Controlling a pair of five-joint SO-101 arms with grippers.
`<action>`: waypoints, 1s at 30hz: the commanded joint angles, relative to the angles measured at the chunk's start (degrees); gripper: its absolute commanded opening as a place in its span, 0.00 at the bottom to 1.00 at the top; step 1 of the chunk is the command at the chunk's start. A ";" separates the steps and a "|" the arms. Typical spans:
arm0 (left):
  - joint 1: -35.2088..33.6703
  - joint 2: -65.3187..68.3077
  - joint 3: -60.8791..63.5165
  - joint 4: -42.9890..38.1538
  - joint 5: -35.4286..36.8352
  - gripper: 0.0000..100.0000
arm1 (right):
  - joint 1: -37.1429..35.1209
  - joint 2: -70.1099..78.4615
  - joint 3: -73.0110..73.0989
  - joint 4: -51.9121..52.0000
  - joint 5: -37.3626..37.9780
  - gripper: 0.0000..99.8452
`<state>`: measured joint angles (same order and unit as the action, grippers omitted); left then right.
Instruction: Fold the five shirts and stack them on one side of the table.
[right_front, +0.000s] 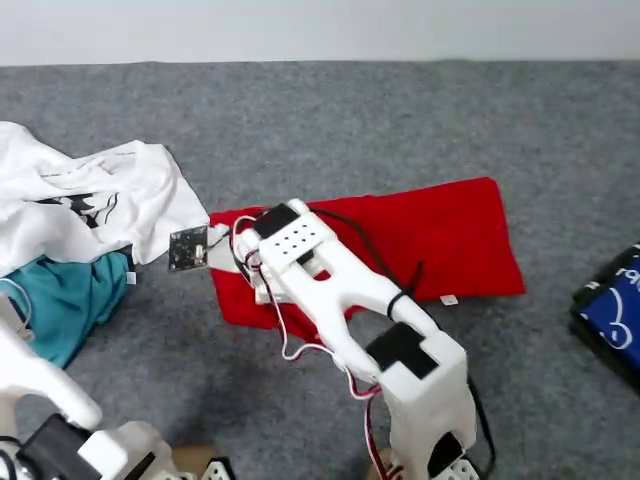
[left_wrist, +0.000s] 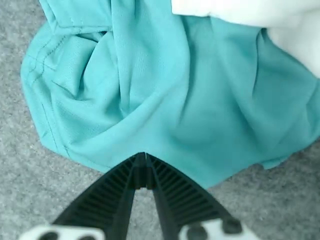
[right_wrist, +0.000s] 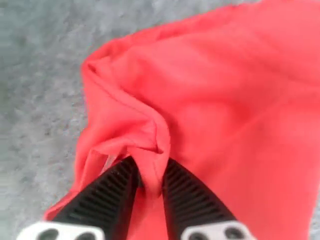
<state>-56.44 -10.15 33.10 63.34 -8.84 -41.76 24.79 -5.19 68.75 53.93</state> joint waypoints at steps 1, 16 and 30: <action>0.09 -2.02 -0.40 -1.14 -0.26 0.00 | 1.27 2.15 -8.00 -0.57 2.11 0.01; 0.09 -1.93 -0.40 -1.14 -0.35 0.00 | 2.42 16.13 -32.88 10.15 5.45 0.09; 0.18 -1.93 -0.40 -1.05 -0.35 0.00 | 7.78 22.55 -47.38 16.31 3.60 0.27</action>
<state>-56.44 -10.15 33.10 63.34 -8.84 -35.96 47.74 -48.62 84.57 58.07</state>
